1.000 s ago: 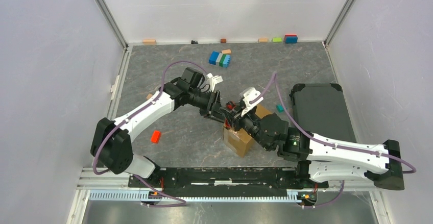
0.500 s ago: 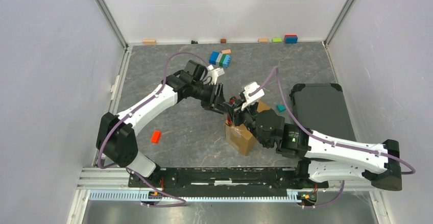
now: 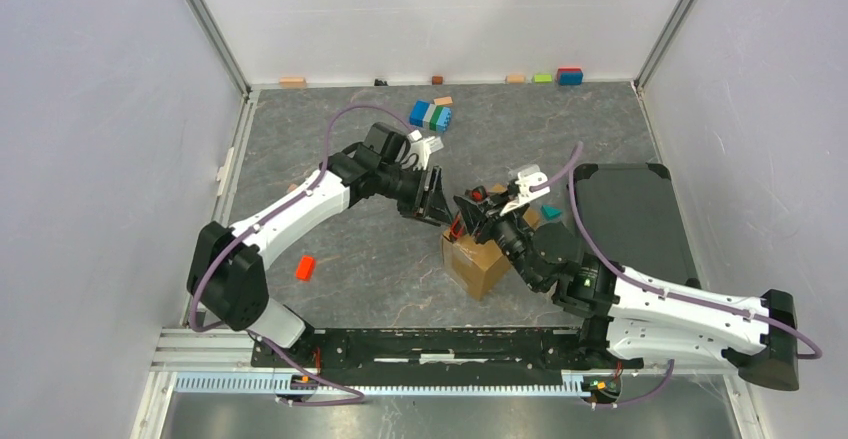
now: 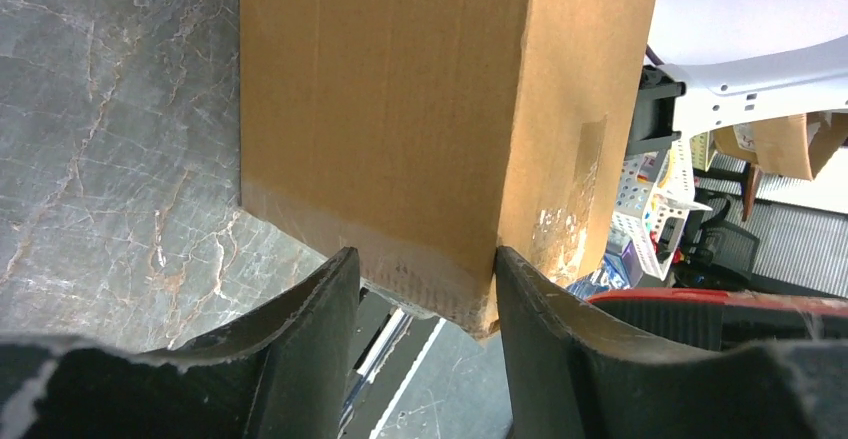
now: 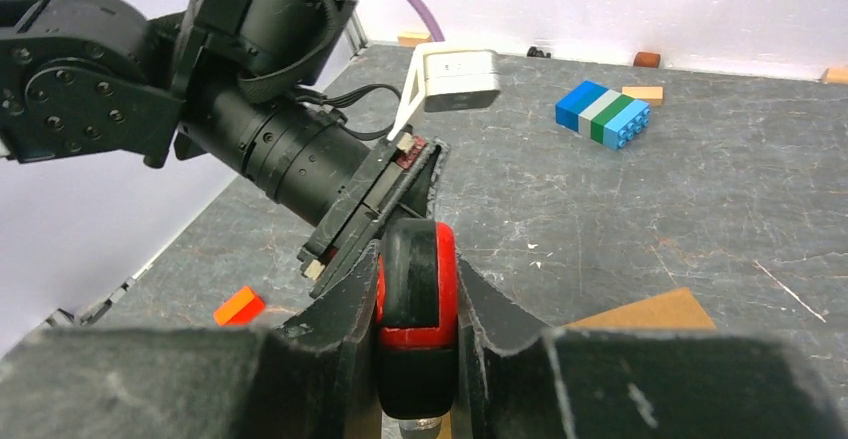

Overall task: Unpack the express box
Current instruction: Cut the express box at the center of the board.

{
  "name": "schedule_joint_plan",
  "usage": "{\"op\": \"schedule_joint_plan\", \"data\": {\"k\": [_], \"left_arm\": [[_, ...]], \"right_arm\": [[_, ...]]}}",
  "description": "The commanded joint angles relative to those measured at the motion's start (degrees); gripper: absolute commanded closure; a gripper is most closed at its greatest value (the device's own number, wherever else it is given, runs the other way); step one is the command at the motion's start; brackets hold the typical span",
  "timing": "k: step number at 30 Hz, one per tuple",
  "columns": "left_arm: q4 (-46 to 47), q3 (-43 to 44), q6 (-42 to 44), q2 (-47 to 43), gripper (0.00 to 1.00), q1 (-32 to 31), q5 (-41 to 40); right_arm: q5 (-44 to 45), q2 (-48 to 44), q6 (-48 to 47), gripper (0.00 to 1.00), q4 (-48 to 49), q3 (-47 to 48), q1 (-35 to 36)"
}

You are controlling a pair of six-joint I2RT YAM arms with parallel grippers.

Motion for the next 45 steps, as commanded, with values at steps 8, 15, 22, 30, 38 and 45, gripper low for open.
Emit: {"op": "schedule_joint_plan", "data": {"k": [8, 15, 22, 30, 38, 45], "left_arm": [[4.9, -5.4, -2.8, -2.7, 0.5, -0.7, 0.1], [-1.0, -2.0, 4.3, 1.6, 0.58, 0.0, -2.6], [-3.6, 0.6, 7.4, 4.1, 0.58, 0.6, -3.9], [-4.9, 2.0, 8.9, 5.1, 0.58, 0.7, -4.1], [-5.1, 2.6, 9.1, 5.6, 0.58, 0.8, -4.2], [-5.4, 3.3, 9.6, 6.1, 0.58, 1.0, -4.1]], "right_arm": [[4.9, 0.1, -2.4, 1.0, 0.1, -3.1, -0.3], [-8.5, 2.5, -9.4, 1.0, -5.3, 3.3, -0.4], [-15.7, 2.5, -13.5, 1.0, -9.5, 5.9, -0.4], [-16.5, 2.8, -14.0, 1.0, -14.6, 10.1, -0.2], [-11.9, 6.0, -9.0, 1.0, -25.9, 16.8, -0.3], [-13.1, 4.1, -7.2, 1.0, -25.0, 11.5, -0.3]]}}
